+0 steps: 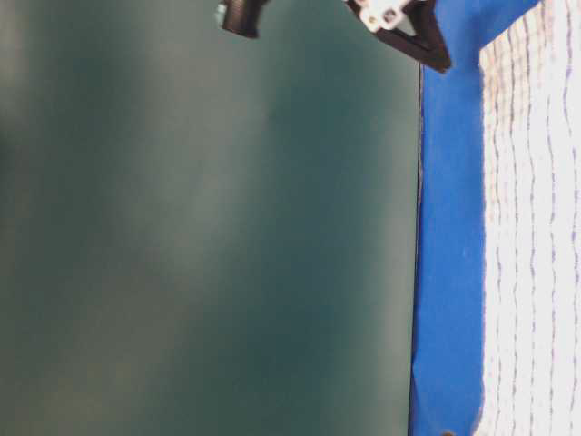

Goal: Fold the blue towel.
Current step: 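Move both grippers to the far corners of the striped towel and grasp them, then pull both held corners toward the near edge, folding the towel in half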

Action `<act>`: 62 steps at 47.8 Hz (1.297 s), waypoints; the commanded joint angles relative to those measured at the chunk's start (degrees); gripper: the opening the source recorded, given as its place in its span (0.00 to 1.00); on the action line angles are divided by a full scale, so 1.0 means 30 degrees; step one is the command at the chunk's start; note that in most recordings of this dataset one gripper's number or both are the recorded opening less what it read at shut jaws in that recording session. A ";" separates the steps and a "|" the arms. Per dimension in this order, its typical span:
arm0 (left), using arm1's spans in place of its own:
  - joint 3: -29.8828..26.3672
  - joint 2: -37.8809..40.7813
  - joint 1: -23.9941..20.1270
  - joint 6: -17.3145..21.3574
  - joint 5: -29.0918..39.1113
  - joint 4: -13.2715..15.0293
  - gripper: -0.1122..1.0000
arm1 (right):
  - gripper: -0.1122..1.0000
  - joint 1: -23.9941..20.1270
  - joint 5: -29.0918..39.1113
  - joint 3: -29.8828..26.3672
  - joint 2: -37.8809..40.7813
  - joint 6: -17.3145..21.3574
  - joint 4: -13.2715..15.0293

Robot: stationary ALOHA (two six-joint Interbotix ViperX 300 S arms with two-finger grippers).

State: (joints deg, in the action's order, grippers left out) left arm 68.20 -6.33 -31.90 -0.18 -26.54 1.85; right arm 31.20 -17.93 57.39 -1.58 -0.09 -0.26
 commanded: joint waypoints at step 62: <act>-0.1348 0.0000 0.1230 -0.0088 0.0967 0.0029 0.12 | 0.15 -0.0234 0.0352 -0.0674 0.0469 0.0205 -0.0029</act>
State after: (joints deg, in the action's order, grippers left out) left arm 65.21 -4.66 -28.92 -0.53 -23.73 1.85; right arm 31.03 -16.79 55.63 1.85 0.35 -0.26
